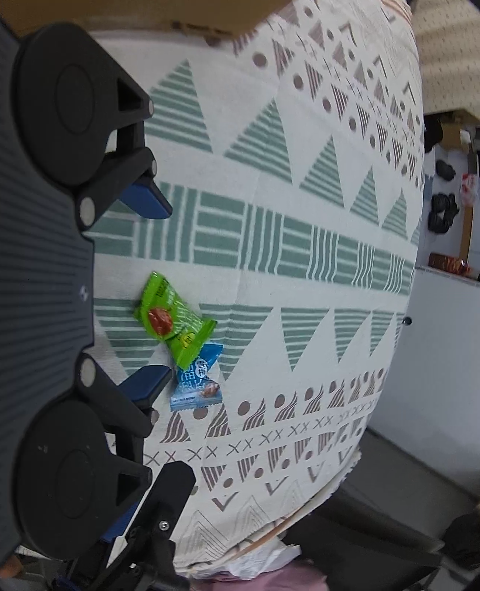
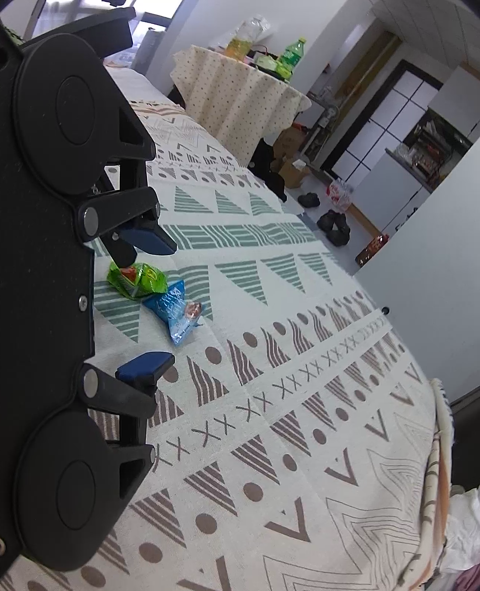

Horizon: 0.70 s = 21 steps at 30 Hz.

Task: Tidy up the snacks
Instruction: 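Grasp the green candy pack with the left tool while the right tool grasps the blue candy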

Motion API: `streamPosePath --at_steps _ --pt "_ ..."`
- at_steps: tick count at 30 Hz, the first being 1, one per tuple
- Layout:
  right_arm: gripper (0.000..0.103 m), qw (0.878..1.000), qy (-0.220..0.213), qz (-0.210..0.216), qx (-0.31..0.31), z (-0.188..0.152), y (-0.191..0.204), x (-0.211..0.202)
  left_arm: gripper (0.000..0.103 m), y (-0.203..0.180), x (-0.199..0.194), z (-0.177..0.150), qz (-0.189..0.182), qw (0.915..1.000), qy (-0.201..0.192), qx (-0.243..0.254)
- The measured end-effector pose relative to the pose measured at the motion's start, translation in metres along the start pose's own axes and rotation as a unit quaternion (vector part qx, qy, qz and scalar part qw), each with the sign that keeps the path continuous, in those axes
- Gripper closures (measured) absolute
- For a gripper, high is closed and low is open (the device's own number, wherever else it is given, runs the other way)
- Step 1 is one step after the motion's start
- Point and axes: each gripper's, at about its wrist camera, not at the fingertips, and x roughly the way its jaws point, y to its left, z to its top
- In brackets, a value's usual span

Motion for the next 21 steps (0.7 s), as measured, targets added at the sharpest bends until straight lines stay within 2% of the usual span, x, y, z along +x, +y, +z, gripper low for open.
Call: streamPosePath --at_steps 6,12,14,15,21 --pt "0.046 1.000 0.011 -0.012 0.015 0.004 -0.007 0.018 0.017 -0.019 0.022 0.003 0.003 0.9977 0.003 0.068" --pt "0.046 0.999 0.036 -0.012 0.023 0.003 -0.009 0.041 0.046 -0.019 0.037 0.005 0.003 0.9972 0.009 0.074" --pt "0.046 0.999 0.042 -0.010 0.026 0.002 -0.009 0.049 0.065 -0.018 0.037 0.007 0.007 0.9973 0.011 0.072" --pt "0.046 0.999 0.045 -0.006 0.028 0.002 -0.008 0.052 0.071 -0.017 0.036 0.009 0.006 0.9975 0.012 0.069" --pt "0.048 0.997 0.060 0.014 0.049 0.002 -0.006 0.070 0.075 -0.001 0.033 0.015 -0.013 0.9988 0.024 0.040"
